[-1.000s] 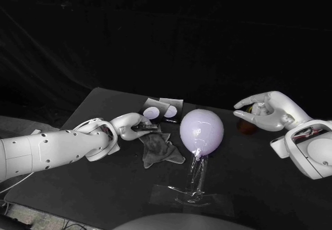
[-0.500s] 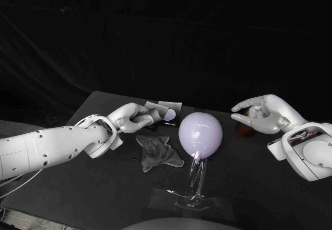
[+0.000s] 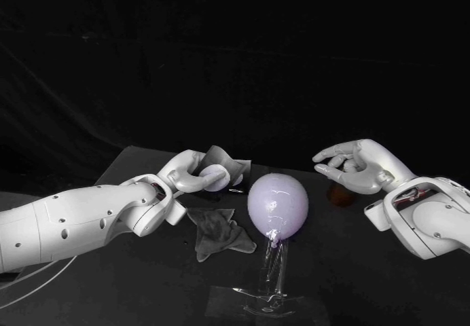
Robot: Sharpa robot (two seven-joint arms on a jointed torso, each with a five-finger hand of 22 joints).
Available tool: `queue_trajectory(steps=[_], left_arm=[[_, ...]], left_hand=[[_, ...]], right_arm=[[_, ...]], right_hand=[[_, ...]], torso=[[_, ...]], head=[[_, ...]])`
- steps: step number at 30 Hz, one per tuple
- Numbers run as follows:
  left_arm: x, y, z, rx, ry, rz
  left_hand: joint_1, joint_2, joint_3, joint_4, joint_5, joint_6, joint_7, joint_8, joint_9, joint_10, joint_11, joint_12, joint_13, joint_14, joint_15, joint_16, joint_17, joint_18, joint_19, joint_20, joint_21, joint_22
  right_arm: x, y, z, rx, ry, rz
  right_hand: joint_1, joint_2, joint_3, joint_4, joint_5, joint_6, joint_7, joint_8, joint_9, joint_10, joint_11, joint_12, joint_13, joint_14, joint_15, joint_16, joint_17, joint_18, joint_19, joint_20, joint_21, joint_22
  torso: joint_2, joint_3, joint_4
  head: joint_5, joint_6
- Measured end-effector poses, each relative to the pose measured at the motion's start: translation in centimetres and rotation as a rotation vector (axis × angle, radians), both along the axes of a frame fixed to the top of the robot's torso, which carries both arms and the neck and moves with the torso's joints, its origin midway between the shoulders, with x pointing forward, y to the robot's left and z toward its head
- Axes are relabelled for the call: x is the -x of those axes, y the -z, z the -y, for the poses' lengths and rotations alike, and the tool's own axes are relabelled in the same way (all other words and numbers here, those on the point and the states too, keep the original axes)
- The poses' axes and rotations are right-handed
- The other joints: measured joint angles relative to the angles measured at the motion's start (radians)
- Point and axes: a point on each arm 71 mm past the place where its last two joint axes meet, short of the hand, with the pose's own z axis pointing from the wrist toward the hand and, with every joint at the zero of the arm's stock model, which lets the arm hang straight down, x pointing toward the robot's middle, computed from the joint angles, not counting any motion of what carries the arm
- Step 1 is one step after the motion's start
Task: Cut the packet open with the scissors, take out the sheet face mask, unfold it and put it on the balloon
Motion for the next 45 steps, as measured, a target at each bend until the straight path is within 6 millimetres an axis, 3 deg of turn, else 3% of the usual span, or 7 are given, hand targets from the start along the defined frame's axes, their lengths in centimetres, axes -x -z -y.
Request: queue_trajectory(steps=[5, 8, 18, 30, 38, 40, 45], left_arm=[[-0.5, -0.3, 1.9, 0.100, 0.018, -0.049], [-0.8, -0.5, 2.9, 0.149, 0.029, -0.066], [-1.8, -1.0, 4.7, 0.200, 0.053, -0.043], [-2.7, -1.4, 6.1, 0.081, 0.101, 0.134], [-2.8, -2.0, 6.7, -0.003, 0.130, 0.279], [-2.7, -2.1, 6.8, -0.011, 0.134, 0.300], [-2.5, -2.4, 7.0, -0.021, 0.143, 0.342]], left_hand=[[-0.005, 0.002, -0.006, -0.006, 0.000, 0.004, -0.004, -0.010, -0.006, 0.006, -0.005, 0.000, 0.000, 0.000, 0.000, 0.007, 0.008, 0.000, 0.000, 0.000, 0.006, 0.005], [-0.005, 0.002, -0.016, -0.016, 0.000, 0.009, -0.009, -0.011, -0.009, 0.014, -0.003, 0.000, 0.000, 0.000, 0.000, 0.013, 0.014, 0.000, -0.006, -0.006, 0.012, 0.010], [-0.008, 0.000, -0.057, -0.057, -0.001, 0.042, -0.017, -0.019, -0.015, 0.046, -0.017, 0.004, 0.000, -0.001, -0.010, 0.044, 0.038, -0.001, -0.011, -0.011, 0.060, 0.039], [-0.019, 0.000, -0.091, -0.085, -0.004, 0.068, -0.025, -0.025, -0.015, 0.074, -0.028, 0.004, -0.006, 0.015, -0.025, 0.064, 0.052, -0.002, -0.015, -0.029, 0.113, 0.076], [-0.020, 0.005, -0.098, -0.084, -0.004, 0.068, -0.025, -0.028, -0.018, 0.076, -0.030, 0.004, -0.007, 0.015, -0.025, 0.064, 0.054, -0.002, -0.016, -0.031, 0.121, 0.080], [-0.020, 0.006, -0.099, -0.083, -0.004, 0.070, -0.027, -0.030, -0.018, 0.078, -0.028, 0.004, -0.007, 0.015, -0.025, 0.064, 0.055, -0.008, -0.019, -0.033, 0.123, 0.083], [-0.020, 0.006, -0.106, -0.084, -0.004, 0.072, -0.028, -0.031, -0.018, 0.083, -0.029, 0.004, -0.008, 0.016, -0.027, 0.069, 0.057, -0.009, -0.020, -0.034, 0.131, 0.087]], right_arm=[[-0.7, -1.3, -1.0, -0.018, -0.026, 0.033], [-1.2, -2.0, -1.8, -0.027, -0.045, 0.053], [-2.2, -3.6, -3.4, -0.038, -0.091, 0.086], [-3.5, -4.7, -5.5, 0.014, -0.128, 0.088], [-3.0, -4.6, -7.0, 0.140, -0.156, 0.130], [-2.9, -4.6, -7.3, 0.166, -0.160, 0.145], [-2.5, -4.7, -7.8, 0.223, -0.160, 0.182]], right_hand=[[-0.022, -0.044, 0.079, -0.005, 0.000, 0.011, 0.012, -0.015, 0.009, 0.044, 0.018, -0.297, -0.288, -0.002, 0.013, -0.040, -0.065, 0.000, -0.009, 0.006, -0.079, 0.000], [-0.032, -0.055, 0.103, -0.016, -0.006, 0.013, 0.017, -0.021, 0.013, 0.062, 0.024, -0.377, -0.378, -0.004, 0.019, -0.040, -0.067, 0.000, -0.009, 0.006, -0.090, 0.000], [-0.042, -0.056, 0.122, -0.032, -0.012, 0.024, 0.016, -0.021, 0.020, 0.106, 0.018, -0.427, -0.457, -0.004, 0.019, -0.026, -0.020, 0.000, 0.016, 0.011, -0.032, 0.000], [-0.080, -0.050, 0.124, -0.035, -0.039, 0.064, -0.003, -0.014, 0.035, 0.190, 0.002, -0.435, -0.486, -0.003, 0.012, 0.014, 0.045, -0.002, 0.070, 0.002, 0.126, 0.000], [-0.112, -0.082, 0.078, -0.047, -0.039, 0.105, -0.032, 0.008, 0.049, 0.322, -0.034, -0.325, -0.393, -0.003, -0.017, 0.039, 0.048, -0.017, 0.103, -0.023, 0.257, 0.000], [-0.125, -0.079, 0.057, -0.050, -0.039, 0.106, -0.033, -0.001, 0.051, 0.320, -0.042, -0.166, -0.218, -0.002, -0.023, 0.047, 0.048, -0.032, 0.107, -0.026, 0.291, 0.000], [-0.138, -0.082, 0.034, -0.047, -0.039, 0.102, -0.034, -0.009, 0.055, 0.306, -0.038, 0.109, 0.054, -0.002, -0.023, 0.056, 0.046, -0.032, 0.108, -0.028, 0.324, 0.000]], torso=[[0.000, 0.0005, 0.0006], [0.000, 0.0009, 0.0012], [0.002, 0.0011, 0.0017], [0.001, 0.0018, 0.0014], [0.002, 0.0017, 0.0021], [0.002, 0.0012, 0.0021], [0.002, 0.0005, 0.0023]], head=[[-0.020, 0.023], [-0.035, 0.035], [-0.088, 0.060], [-0.141, 0.068], [-0.177, 0.065], [-0.182, 0.063], [-0.195, 0.059]])
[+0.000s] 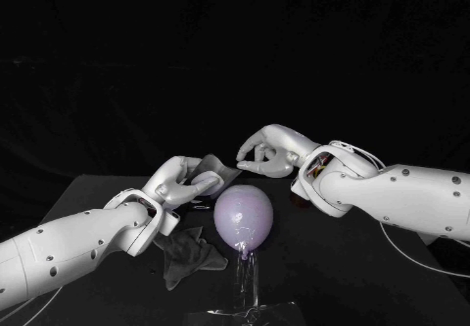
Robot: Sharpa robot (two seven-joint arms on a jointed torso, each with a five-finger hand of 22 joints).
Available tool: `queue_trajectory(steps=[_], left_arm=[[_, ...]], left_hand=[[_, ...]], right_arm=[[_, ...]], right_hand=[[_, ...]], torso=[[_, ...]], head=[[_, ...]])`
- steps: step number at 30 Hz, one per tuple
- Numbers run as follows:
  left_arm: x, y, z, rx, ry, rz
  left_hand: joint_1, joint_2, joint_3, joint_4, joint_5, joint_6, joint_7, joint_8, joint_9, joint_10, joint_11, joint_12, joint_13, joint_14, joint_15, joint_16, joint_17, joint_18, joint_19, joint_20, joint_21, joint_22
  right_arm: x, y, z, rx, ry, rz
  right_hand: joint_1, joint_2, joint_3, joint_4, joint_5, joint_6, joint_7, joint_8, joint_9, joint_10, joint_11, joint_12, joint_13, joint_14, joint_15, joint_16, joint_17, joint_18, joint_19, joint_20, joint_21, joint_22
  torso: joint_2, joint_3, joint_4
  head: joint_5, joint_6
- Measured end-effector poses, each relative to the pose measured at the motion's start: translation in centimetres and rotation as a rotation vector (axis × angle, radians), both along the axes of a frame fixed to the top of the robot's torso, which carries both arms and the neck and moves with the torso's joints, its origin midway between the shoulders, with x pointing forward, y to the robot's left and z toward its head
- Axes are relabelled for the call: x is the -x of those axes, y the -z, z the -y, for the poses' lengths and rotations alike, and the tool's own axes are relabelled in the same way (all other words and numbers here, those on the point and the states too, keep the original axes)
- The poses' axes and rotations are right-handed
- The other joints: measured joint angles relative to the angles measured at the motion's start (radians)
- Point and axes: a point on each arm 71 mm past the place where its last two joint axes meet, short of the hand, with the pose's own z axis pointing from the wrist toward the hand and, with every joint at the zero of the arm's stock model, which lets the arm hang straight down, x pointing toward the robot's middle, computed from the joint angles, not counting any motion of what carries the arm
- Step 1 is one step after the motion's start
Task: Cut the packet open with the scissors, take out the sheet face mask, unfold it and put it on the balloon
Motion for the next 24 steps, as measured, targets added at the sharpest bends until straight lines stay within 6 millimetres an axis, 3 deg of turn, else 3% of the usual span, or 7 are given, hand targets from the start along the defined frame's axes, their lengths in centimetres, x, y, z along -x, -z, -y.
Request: queue_trajectory(steps=[7, 24], left_arm=[[0.20, -0.28, -0.12, -0.007, -0.001, 0.038], [0.35, -0.56, -0.40, -0.020, -0.021, 0.083]], left_hand=[[0.000, 0.000, -0.023, -0.007, 0.000, 0.016, -0.006, 0.004, 0.000, 0.015, -0.008, 0.000, -0.001, 0.008, -0.008, 0.004, 0.005, -0.001, -0.002, -0.002, 0.016, 0.010], [0.011, -0.011, -0.073, -0.026, -0.005, 0.055, -0.019, 0.010, 0.000, 0.049, -0.020, -0.002, -0.002, 0.042, -0.025, 0.015, 0.019, -0.007, -0.011, -0.011, 0.071, 0.046]], right_arm=[[0.35, 0.03, -0.32, 0.047, 0.004, 0.039], [0.96, 0.00, -0.50, 0.082, 0.012, 0.073]], right_hand=[[0.001, 0.001, -0.020, 0.011, -0.004, -0.004, 0.004, -0.003, 0.009, -0.005, -0.002, 0.222, 0.212, 0.000, 0.000, 0.011, -0.001, 0.000, 0.000, 0.000, 0.041, 0.000], [-0.003, 0.004, -0.032, 0.023, -0.004, -0.001, 0.000, -0.003, 0.019, -0.001, 0.001, 0.338, 0.319, 0.000, 0.000, 0.017, 0.000, 0.000, -0.001, 0.000, 0.060, 0.000]], torso=[[0.000, 0.0000, 0.0001], [-0.002, 0.0012, -0.0006]], head=[[-0.009, -0.002], [-0.001, -0.006]])
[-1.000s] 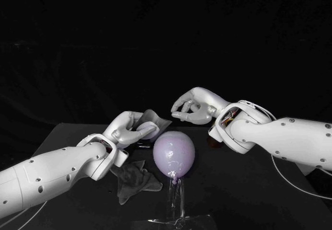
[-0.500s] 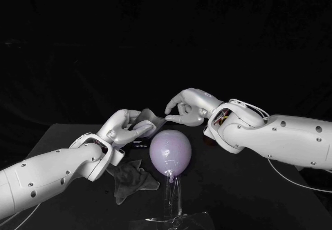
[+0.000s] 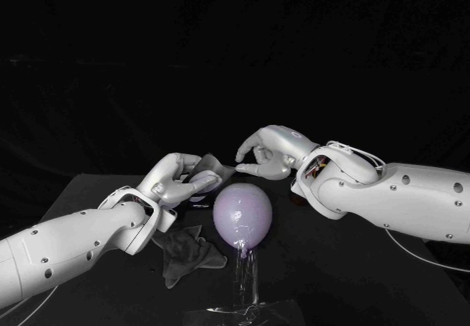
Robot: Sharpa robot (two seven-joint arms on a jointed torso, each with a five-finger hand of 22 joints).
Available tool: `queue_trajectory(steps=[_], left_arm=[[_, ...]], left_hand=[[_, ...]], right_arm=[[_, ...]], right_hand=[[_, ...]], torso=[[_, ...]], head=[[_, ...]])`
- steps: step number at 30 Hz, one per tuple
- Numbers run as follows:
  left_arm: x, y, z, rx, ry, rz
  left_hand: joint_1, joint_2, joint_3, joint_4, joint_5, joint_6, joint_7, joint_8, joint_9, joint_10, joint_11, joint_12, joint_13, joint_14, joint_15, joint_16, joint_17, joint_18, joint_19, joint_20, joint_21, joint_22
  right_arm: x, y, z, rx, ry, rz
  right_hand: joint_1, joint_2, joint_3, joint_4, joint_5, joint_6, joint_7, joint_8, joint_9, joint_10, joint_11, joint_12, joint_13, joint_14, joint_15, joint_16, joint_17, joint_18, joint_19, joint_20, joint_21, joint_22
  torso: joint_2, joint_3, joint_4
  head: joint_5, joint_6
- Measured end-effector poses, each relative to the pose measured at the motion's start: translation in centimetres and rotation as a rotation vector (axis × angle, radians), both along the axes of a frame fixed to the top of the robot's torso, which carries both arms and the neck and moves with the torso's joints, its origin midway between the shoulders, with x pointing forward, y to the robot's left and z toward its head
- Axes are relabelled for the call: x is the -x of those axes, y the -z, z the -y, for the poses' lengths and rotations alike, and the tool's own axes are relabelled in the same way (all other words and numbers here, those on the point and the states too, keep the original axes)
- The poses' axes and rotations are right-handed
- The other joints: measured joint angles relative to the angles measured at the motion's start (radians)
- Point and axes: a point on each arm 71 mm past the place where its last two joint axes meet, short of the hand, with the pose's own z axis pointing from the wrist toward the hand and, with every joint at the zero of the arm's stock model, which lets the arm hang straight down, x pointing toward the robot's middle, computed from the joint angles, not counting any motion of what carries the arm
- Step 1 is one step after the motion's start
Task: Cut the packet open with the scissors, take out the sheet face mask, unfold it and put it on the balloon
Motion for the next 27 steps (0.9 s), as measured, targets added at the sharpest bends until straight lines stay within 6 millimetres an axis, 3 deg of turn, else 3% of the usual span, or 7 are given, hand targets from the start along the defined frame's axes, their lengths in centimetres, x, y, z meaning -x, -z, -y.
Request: queue_trajectory(steps=[5, 8, 27], left_arm=[[0.03, -0.05, 0.02, -0.003, -0.003, 0.008], [0.04, -0.06, 0.02, -0.005, -0.006, 0.012], [0.08, -0.13, 0.01, -0.009, -0.012, 0.022]], left_hand=[[0.003, -0.014, -0.015, -0.004, 0.003, 0.021, -0.006, 0.000, 0.000, 0.018, -0.011, 0.000, -0.001, 0.015, -0.007, 0.006, 0.005, 0.000, -0.004, -0.004, 0.015, 0.010], [0.003, -0.014, -0.015, -0.004, 0.003, 0.022, -0.007, 0.000, 0.000, 0.018, -0.011, 0.000, -0.001, 0.016, -0.006, 0.006, 0.006, -0.001, -0.004, -0.004, 0.019, 0.013], [0.001, -0.018, -0.018, -0.002, 0.003, 0.029, -0.008, -0.009, 0.000, 0.021, -0.014, -0.003, -0.002, 0.022, -0.008, 0.006, 0.009, -0.001, -0.007, -0.007, 0.029, 0.019]], right_arm=[[0.06, -0.02, -0.06, 0.001, 0.000, 0.004], [0.12, -0.04, -0.10, 0.000, -0.001, 0.006], [0.21, -0.13, -0.35, -0.004, 0.001, 0.016]], right_hand=[[-0.004, 0.004, -0.004, 0.004, 0.000, 0.000, 0.000, 0.000, 0.002, 0.004, -0.004, 0.018, 0.015, 0.000, 0.000, 0.000, 0.000, 0.000, 0.000, 0.000, 0.004, 0.000], [-0.008, 0.008, -0.007, 0.007, 0.000, 0.003, -0.003, 0.000, 0.003, 0.009, -0.002, 0.036, 0.028, 0.000, 0.000, 0.000, 0.000, -0.015, 0.000, 0.000, 0.010, 0.000], [-0.009, 0.012, -0.009, 0.009, 0.000, 0.008, -0.008, 0.008, 0.008, 0.016, -0.005, 0.077, 0.064, 0.000, 0.000, 0.005, -0.001, -0.015, -0.004, 0.000, 0.022, 0.000]], torso=[[0.000, 0.0000, 0.0000], [0.000, -0.0002, 0.0000], [0.000, -0.0009, 0.0006]], head=[[-0.002, 0.000], [-0.002, 0.001], [-0.005, -0.002]])
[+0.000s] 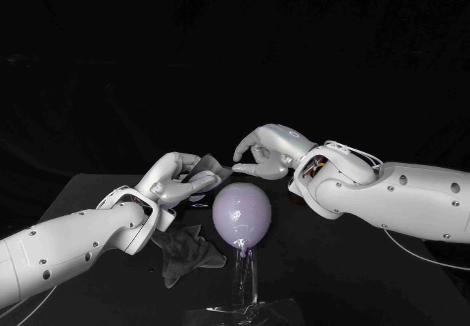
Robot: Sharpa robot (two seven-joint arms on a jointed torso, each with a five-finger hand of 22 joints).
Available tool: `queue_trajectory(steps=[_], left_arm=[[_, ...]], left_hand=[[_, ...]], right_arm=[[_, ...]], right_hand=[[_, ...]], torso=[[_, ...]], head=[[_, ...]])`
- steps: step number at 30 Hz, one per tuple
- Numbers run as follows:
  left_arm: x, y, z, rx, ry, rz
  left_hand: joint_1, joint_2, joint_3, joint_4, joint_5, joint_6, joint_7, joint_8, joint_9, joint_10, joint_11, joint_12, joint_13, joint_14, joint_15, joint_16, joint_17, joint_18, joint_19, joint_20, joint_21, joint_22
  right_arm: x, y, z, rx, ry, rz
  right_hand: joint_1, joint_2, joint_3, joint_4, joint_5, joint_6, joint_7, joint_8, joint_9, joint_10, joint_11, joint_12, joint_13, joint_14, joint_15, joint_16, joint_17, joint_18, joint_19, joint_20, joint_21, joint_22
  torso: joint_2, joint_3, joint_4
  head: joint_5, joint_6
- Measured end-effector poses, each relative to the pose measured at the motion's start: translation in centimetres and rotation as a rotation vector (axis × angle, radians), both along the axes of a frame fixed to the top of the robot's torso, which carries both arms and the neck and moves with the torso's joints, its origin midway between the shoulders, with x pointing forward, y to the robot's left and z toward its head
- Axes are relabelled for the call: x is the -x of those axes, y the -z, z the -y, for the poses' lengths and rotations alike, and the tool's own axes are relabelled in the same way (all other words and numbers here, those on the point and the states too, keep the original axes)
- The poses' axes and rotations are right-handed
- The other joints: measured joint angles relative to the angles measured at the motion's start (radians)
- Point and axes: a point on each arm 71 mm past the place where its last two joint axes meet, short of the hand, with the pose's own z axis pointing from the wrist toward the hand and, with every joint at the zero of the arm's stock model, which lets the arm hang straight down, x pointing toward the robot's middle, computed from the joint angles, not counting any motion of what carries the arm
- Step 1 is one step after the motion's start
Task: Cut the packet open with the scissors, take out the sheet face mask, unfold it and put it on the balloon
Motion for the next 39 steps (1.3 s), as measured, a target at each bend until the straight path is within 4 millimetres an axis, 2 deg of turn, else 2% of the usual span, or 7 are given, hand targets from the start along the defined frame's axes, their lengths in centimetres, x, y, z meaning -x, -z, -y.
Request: queue_trajectory(steps=[36, 39], left_arm=[[0.03, -0.03, 0.03, -0.001, 0.000, 0.000], [0.03, -0.03, 0.04, -0.001, 0.000, 0.000]], left_hand=[[-0.004, -0.005, 0.000, 0.000, -0.002, 0.008, 0.000, -0.013, -0.005, 0.005, -0.005, -0.001, -0.001, 0.002, 0.002, -0.001, 0.001, -0.004, 0.000, 0.000, 0.005, 0.004], [-0.002, -0.005, 0.000, 0.000, -0.002, 0.007, 0.000, -0.013, -0.005, 0.005, -0.005, -0.001, -0.001, 0.002, 0.002, -0.001, 0.001, 0.005, 0.000, 0.000, 0.005, 0.004]], right_arm=[[0.05, -0.18, -0.35, 0.003, 0.003, 0.019], [-0.01, -0.18, -0.39, 0.004, 0.004, 0.020]], right_hand=[[0.008, 0.008, 0.000, 0.000, 0.000, 0.003, -0.003, 0.004, 0.004, 0.006, -0.001, 0.023, 0.021, 0.000, 0.000, 0.001, 0.000, 0.000, 0.002, -0.003, 0.000, 0.000], [0.008, 0.008, 0.000, 0.000, 0.000, 0.003, -0.003, 0.004, 0.004, 0.006, -0.001, 0.023, 0.021, 0.000, 0.000, 0.001, 0.000, 0.000, 0.001, -0.004, 0.000, 0.000]], torso=[[0.000, 0.0005, 0.0000], [0.000, 0.0004, 0.0000]], head=[[0.002, -0.004], [0.001, -0.004]])
